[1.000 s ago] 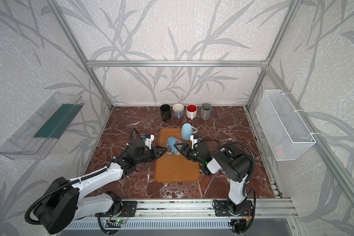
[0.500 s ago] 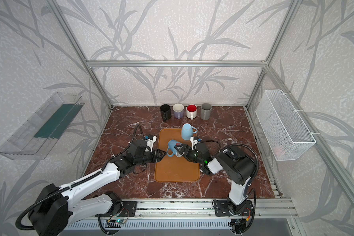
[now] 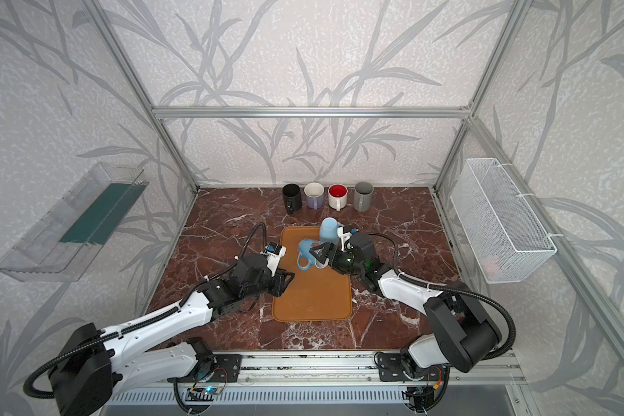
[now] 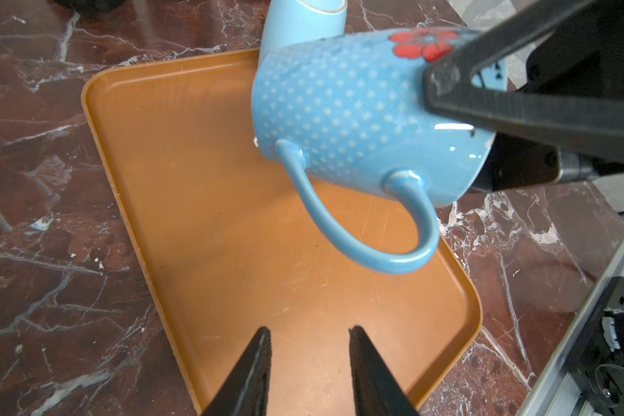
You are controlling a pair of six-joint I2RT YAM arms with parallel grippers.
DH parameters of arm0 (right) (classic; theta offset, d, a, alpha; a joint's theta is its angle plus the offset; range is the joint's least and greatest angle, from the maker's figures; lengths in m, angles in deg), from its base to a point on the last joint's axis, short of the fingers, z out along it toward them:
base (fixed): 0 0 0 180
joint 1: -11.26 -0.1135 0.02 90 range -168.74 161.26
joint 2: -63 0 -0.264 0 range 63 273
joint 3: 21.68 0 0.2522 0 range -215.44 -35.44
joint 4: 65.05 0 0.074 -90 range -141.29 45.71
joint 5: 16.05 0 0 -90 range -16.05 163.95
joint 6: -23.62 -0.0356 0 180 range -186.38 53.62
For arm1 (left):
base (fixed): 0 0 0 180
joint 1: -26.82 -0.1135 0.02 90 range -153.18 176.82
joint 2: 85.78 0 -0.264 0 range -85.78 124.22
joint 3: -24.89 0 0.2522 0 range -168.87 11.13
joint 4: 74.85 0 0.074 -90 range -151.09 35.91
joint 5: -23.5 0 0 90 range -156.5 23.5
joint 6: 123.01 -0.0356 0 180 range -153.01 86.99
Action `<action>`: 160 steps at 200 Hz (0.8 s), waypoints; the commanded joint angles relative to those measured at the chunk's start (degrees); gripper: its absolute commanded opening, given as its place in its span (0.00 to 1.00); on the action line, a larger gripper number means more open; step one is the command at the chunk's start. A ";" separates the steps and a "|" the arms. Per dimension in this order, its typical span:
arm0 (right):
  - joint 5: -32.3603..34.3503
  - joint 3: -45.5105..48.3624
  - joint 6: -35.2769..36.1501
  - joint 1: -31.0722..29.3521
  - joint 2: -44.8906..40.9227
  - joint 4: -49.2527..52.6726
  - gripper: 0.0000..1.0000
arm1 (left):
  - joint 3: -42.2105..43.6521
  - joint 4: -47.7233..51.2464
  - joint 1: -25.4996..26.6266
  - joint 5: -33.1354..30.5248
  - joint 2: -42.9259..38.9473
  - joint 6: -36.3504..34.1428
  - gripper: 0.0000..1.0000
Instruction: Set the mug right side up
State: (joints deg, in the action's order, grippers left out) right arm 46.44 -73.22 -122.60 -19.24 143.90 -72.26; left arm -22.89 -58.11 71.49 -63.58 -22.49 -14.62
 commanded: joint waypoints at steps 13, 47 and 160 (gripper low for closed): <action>-3.37 -3.19 3.72 1.14 -2.07 8.43 0.55 | -0.34 -3.90 3.21 -3.39 1.09 -9.51 0.37; -3.96 -4.67 5.35 1.54 -2.74 12.70 0.54 | 2.13 -11.95 6.98 -3.98 2.97 -16.00 0.34; -5.45 -7.19 6.39 1.76 -3.56 18.86 0.54 | 5.05 -21.63 13.28 -9.31 5.54 -29.85 0.32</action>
State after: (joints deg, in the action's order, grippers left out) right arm 43.25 -77.77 -117.10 -17.67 142.44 -52.45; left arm -17.54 -77.41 83.79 -69.02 -18.82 -39.73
